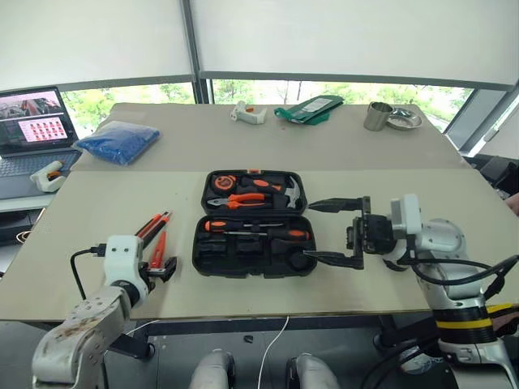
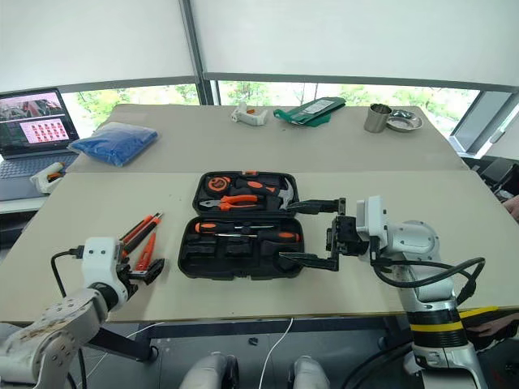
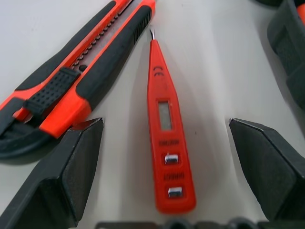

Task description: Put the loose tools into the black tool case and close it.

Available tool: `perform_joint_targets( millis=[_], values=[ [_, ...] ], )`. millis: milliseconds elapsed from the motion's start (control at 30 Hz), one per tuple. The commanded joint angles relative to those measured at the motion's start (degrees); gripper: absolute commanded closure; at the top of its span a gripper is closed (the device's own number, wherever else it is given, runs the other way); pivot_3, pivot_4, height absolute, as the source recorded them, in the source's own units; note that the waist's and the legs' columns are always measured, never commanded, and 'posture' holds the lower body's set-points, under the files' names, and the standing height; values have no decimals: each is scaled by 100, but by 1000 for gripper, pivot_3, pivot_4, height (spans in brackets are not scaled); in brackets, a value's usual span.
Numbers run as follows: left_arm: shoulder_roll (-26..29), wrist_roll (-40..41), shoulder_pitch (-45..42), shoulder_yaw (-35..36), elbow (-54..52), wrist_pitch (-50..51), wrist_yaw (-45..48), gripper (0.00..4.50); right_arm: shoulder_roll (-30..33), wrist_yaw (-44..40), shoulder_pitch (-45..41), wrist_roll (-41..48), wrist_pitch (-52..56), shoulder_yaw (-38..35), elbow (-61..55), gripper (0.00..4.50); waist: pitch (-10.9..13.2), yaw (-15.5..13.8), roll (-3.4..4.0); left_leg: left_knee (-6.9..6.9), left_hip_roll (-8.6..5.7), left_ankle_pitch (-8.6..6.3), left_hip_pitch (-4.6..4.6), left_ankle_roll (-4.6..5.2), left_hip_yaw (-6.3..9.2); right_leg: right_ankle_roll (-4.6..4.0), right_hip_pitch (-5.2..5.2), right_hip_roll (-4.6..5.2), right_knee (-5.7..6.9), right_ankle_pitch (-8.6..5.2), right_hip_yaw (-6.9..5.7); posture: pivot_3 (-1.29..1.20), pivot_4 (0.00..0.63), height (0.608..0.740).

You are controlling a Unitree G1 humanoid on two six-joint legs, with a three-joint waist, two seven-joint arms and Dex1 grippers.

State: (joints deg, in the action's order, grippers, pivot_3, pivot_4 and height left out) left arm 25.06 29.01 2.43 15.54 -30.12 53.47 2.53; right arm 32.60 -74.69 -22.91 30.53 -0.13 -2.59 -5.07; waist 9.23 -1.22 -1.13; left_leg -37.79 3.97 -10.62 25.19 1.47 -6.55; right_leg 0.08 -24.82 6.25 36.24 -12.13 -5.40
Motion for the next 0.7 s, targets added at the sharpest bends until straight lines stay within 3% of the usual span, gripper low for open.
perform_joint_targets(
  millis=[33,333,567,700],
  values=[
    [-62,-243,-139,-291,341,-114,100,688,-15,131,-36,17,-18,-46,-77,0,0,-31,0,0,0,0,0,0,0,-1,0,0,0,1,0,0,150,740],
    [-67,-508,56,-197,390,-348,317,3997,148,159,-35,38,67,-87,-171,0,-4,-91,6,-2,-4,0,-1,1,-2,-2,3,7,-4,0,2,0,150,740],
    [41,-193,95,20,237,-1193,1285,4003,388,223,-153,171,271,-229,-226,0,-2,-102,4,-2,-2,0,0,0,-3,-12,-2,7,-8,-6,-1,0,150,740],
    [546,207,-13,352,318,-1645,2403,4003,542,341,10,270,610,-275,-482,0,0,-96,1,-2,0,0,10,0,-3,-22,-9,6,-9,-12,-1,0,150,740]
  ],
)
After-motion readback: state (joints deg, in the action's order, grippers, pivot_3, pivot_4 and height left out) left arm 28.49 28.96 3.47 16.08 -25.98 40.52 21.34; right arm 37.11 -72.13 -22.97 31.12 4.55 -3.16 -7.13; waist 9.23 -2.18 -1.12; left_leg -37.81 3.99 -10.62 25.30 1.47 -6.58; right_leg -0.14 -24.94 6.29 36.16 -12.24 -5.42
